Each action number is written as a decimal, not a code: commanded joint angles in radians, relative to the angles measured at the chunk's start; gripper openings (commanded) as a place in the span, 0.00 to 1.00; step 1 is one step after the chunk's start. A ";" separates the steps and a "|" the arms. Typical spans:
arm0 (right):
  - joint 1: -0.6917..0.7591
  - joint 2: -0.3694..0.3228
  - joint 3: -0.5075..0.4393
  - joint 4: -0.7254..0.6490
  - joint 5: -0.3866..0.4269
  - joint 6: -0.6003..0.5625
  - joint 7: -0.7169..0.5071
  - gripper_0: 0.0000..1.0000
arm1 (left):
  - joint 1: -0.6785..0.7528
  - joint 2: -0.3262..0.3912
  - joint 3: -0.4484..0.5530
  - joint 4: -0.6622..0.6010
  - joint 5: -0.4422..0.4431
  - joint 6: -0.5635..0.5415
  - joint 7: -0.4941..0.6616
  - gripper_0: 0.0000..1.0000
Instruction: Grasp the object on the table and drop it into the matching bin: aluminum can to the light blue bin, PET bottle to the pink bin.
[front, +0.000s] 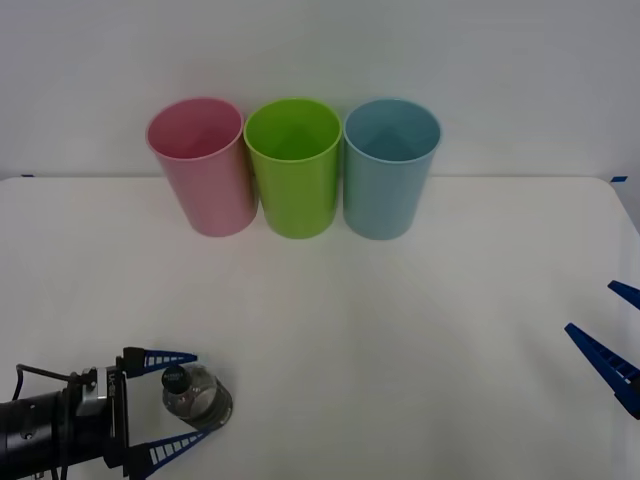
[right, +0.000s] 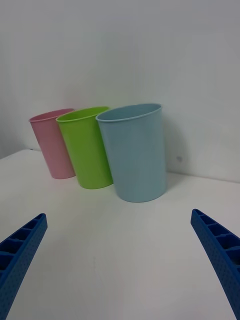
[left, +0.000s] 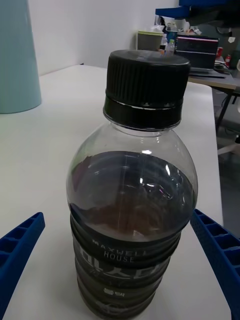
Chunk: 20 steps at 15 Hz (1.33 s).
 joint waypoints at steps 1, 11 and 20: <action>0.000 0.000 0.000 0.000 0.000 0.000 0.000 1.00 | -0.014 -0.008 0.000 0.000 -0.018 0.005 -0.002 1.00; 0.000 0.000 0.000 0.000 0.000 0.000 0.000 1.00 | -0.022 -0.017 0.000 0.000 -0.033 0.008 0.002 0.00; 0.000 0.000 0.000 0.000 0.000 0.000 0.000 1.00 | 0.004 0.005 0.026 0.000 0.022 0.006 0.025 0.00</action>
